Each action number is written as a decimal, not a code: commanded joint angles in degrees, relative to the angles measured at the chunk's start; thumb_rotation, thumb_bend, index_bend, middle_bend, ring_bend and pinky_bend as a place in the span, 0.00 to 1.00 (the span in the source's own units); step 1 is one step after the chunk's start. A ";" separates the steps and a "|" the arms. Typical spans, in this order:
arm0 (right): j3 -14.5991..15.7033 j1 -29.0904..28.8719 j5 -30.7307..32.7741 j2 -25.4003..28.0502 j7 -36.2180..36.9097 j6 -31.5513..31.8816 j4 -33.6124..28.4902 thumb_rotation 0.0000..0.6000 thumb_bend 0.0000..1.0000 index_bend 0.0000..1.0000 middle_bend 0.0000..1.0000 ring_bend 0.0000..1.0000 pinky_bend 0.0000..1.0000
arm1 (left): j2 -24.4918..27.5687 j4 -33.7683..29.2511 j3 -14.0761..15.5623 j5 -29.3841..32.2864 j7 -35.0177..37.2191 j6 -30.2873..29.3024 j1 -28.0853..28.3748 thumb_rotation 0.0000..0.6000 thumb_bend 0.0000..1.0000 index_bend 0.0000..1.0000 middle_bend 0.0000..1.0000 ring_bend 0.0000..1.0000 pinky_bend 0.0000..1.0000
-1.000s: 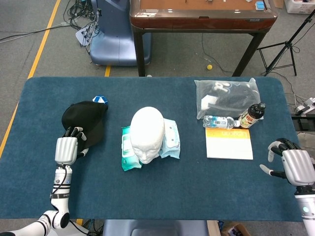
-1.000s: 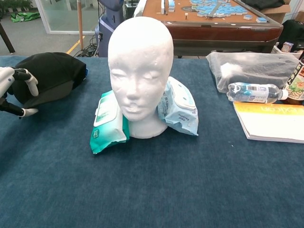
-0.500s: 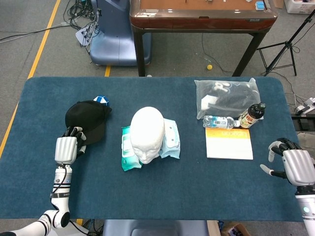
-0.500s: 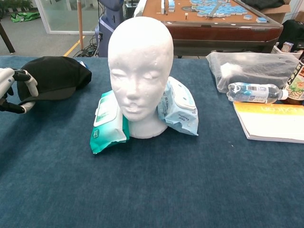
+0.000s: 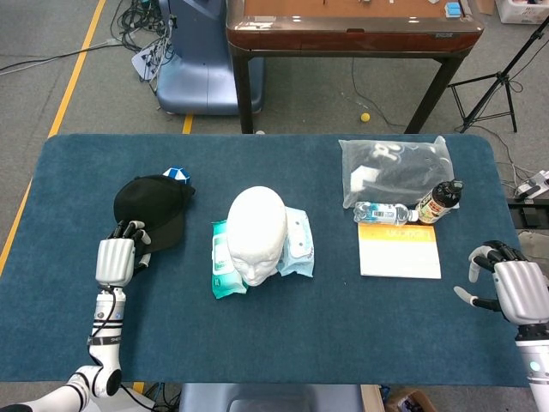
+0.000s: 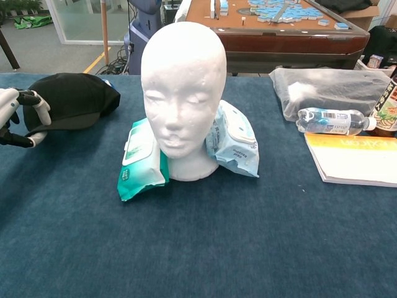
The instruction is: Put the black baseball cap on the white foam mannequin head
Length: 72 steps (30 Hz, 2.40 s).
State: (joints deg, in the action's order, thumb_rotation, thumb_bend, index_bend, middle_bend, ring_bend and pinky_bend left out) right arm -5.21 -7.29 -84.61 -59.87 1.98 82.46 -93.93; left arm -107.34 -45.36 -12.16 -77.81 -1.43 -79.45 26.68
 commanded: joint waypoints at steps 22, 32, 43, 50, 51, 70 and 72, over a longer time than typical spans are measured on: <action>-0.03 0.12 -0.07 0.10 0.06 0.21 -0.09 1.00 0.00 0.66 0.44 0.24 0.32 | -1.06 6.02 -0.51 -4.09 7.05 -9.34 0.04 1.00 0.54 0.83 0.47 0.29 0.43; -0.02 0.12 -0.12 0.05 0.02 0.21 -0.11 1.00 0.00 0.66 0.44 0.24 0.32 | 1.59 4.37 -1.17 -5.36 6.75 -12.23 0.79 1.00 0.54 0.83 0.48 0.30 0.44; -0.07 0.15 -0.12 0.11 0.17 0.29 -0.11 1.00 0.00 0.66 0.44 0.24 0.32 | 4.65 0.36 -2.45 -6.12 4.54 -14.24 2.16 1.00 0.54 0.83 0.48 0.30 0.44; -0.06 0.18 -0.19 0.11 0.17 0.36 -0.06 1.00 0.00 0.66 0.44 0.24 0.32 | 6.42 -2.21 -3.10 -6.25 3.13 -14.85 2.64 1.00 0.54 0.83 0.48 0.30 0.44; -0.06 0.18 -0.19 0.10 0.15 0.35 -0.05 1.00 0.00 0.66 0.44 0.24 0.32 | 6.61 -2.49 -3.17 -6.24 2.97 -14.85 2.72 1.00 0.54 0.83 0.48 0.30 0.44; -0.20 0.25 -0.02 0.22 0.37 0.49 -0.12 1.00 0.00 0.66 0.44 0.24 0.32 | 9.48 -7.63 -5.59 -6.83 -0.57 -14.38 6.80 1.00 0.54 0.83 0.49 0.30 0.45; -0.22 0.27 -0.02 0.24 0.42 0.54 -0.11 1.00 0.00 0.66 0.44 0.24 0.32 | 9.72 -8.11 -5.89 -6.78 -0.89 -14.29 7.19 1.00 0.54 0.83 0.49 0.30 0.45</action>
State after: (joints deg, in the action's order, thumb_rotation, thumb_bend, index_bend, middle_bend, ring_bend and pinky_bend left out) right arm -5.43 -7.02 -84.63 -59.63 2.40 83.00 -94.04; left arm -97.75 -53.31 -17.91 -84.62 -2.19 -93.79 33.72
